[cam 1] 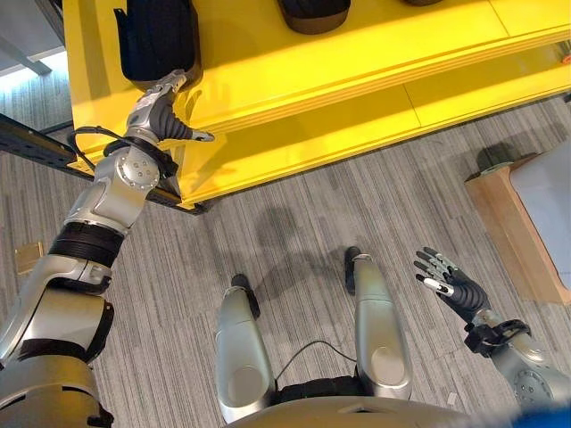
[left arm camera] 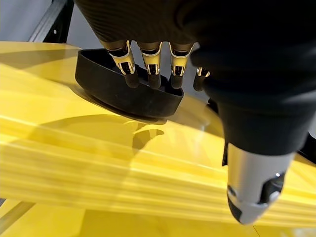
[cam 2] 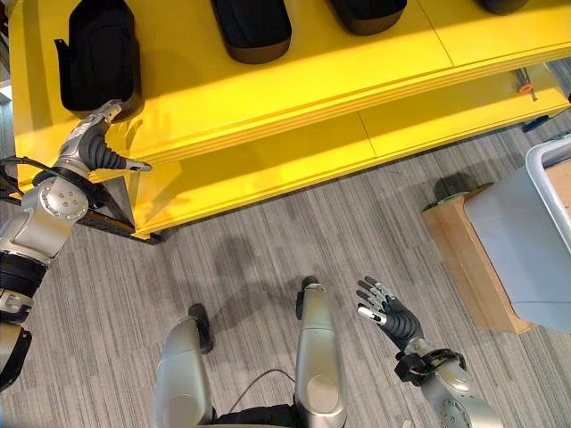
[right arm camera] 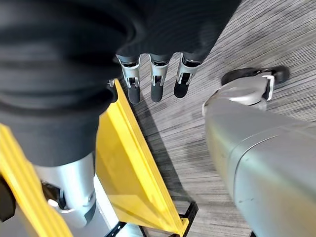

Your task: Move parts from the plastic box to the shelf.

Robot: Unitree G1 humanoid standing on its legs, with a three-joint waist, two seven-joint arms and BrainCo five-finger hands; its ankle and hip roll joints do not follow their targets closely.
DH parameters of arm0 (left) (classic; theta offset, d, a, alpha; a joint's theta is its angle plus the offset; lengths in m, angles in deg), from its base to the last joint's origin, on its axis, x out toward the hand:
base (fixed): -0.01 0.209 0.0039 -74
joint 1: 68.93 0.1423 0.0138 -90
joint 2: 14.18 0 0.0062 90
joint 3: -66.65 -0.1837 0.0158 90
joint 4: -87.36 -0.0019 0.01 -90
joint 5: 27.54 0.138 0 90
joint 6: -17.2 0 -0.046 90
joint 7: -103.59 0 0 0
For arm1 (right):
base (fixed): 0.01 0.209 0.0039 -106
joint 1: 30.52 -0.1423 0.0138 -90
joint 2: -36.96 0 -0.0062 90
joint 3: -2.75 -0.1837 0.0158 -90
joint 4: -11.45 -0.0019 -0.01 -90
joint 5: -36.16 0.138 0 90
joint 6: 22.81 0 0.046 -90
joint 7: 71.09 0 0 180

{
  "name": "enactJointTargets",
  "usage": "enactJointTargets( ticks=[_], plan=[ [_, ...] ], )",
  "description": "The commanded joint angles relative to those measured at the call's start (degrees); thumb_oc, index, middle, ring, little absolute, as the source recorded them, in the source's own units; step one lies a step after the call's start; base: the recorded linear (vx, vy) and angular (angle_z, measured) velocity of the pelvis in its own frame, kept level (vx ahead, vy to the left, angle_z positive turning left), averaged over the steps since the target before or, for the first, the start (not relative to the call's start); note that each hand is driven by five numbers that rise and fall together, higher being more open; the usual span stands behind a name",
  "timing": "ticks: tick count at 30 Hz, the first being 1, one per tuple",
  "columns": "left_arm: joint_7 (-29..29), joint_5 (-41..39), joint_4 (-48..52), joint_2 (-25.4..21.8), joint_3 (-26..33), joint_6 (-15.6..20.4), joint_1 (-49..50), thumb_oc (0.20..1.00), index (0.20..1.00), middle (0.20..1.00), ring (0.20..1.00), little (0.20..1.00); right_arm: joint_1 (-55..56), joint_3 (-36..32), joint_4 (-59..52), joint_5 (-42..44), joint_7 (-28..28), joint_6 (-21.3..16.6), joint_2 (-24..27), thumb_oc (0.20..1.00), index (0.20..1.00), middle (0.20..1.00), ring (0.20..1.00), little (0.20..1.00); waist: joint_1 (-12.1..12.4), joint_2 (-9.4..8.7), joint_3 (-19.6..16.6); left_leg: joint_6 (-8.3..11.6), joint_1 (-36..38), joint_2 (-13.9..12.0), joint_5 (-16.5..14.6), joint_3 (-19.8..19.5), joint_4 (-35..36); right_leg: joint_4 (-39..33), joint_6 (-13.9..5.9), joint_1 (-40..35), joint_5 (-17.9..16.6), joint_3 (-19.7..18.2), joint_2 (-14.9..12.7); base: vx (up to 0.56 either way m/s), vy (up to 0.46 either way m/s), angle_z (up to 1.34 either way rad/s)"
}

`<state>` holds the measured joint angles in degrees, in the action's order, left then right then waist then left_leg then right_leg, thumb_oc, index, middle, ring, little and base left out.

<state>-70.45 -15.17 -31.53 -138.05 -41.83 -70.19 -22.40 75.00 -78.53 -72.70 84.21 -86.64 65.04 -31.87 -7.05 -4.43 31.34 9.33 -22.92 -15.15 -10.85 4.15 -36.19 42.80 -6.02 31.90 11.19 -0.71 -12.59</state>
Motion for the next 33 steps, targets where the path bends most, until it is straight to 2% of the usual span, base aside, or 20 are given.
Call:
enactJointTargets(
  ticks=[1,21,33],
  plan=[
    [0.15,-0.73,-0.27,-3.18,1.16,0.47,-0.86,1.000,1.000,1.000,1.000,1.000,0.49,0.78,0.86,0.66,-0.58,-1.00,0.26,1.000,1.000,1.000,1.000,1.000,0.00,-2.21,-4.02,-0.31,-3.43,-1.94,3.65,-4.69,0.70,-5.90,-4.15,-3.86,-6.02,-2.20,-4.86,0.00,0.000,0.00],
    [0.57,0.54,4.54,-5.18,4.27,1.04,2.47,1.000,1.000,1.000,1.000,1.000,0.10,0.68,0.85,0.50,-0.93,-1.08,0.17,1.000,1.000,1.000,1.000,1.000,0.37,-1.81,-4.00,-0.31,-3.60,-1.79,3.76,-4.94,0.65,-5.35,-4.02,-3.95,-5.63,-1.96,-4.75,0.00,0.000,0.00],
    [-3.26,2.37,3.17,-5.90,1.53,-0.04,1.04,1.000,1.000,1.000,1.000,1.000,0.19,0.64,1.08,0.31,-0.92,-0.17,0.14,1.000,1.000,1.000,1.000,1.000,0.12,-2.00,-4.03,-0.37,-3.85,-1.85,3.66,-4.85,0.45,-5.14,-4.11,-3.45,-5.68,-2.17,-4.69,0.00,0.000,0.00]
  ],
)
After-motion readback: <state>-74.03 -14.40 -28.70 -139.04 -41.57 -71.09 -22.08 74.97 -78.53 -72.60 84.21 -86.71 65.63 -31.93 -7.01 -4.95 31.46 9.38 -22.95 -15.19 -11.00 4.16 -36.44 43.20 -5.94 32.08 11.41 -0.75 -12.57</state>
